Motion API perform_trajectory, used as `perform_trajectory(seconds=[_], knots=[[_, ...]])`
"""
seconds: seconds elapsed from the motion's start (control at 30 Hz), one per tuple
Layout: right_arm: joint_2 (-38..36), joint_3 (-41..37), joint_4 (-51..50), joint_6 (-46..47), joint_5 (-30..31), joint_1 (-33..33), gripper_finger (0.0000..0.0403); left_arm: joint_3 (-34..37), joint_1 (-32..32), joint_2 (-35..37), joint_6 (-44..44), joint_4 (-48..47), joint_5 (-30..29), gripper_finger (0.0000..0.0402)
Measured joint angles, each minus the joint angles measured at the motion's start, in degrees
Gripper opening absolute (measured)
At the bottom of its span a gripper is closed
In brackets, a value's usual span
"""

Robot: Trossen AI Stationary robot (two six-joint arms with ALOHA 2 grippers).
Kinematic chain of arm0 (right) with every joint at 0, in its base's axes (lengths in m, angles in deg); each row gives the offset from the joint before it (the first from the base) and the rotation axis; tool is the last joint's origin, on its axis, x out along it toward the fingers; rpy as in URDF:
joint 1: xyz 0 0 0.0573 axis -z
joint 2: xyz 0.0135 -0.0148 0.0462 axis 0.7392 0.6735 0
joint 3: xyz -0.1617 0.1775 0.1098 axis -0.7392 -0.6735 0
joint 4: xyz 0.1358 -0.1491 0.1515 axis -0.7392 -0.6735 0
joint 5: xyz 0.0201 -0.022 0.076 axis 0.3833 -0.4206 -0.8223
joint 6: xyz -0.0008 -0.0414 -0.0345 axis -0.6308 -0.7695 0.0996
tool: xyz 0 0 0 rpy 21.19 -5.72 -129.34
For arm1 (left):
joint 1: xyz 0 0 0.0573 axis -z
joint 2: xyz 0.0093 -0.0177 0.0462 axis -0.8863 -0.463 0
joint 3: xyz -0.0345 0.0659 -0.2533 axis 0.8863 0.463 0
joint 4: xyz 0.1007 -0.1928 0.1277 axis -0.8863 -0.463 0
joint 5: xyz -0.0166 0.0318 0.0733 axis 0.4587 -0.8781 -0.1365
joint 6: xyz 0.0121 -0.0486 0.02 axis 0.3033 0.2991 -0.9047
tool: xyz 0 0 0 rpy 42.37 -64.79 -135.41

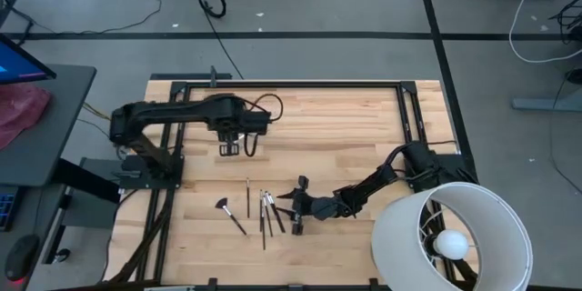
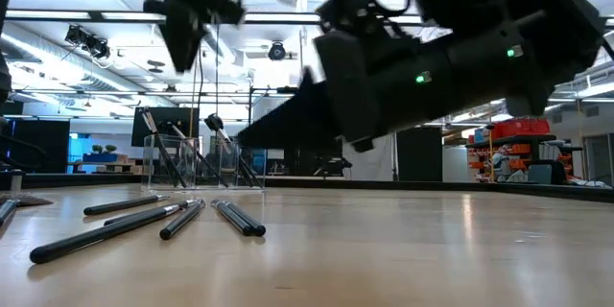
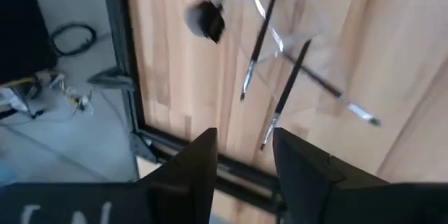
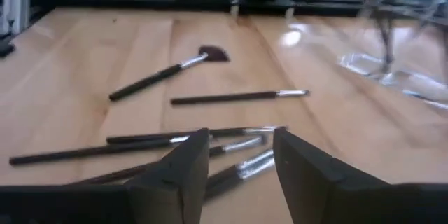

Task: Put items in baskets/containers
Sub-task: Put the eyeshadow brush into the middle section of the transparent organizer

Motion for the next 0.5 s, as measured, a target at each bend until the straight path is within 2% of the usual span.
perform_trajectory(seconds=[0.23,0.33,0.5], knots=[[2.0,4.7,-8.8,4.2,1.7,0.5,0.0164,-0.4,4.7,8.3,9.2,1.3,-0.5,0.0133],[2.0,4.7,-9.8,7.6,2.6,1.0,0.0164,-0.4,7.1,10.1,9.6,1.7,-0.5,0.0133],[2.0,4.7,-11.6,9.7,0.2,1.7,0.0164,-0.4,10.0,11.1,9.8,1.9,-0.5,0.0133]])
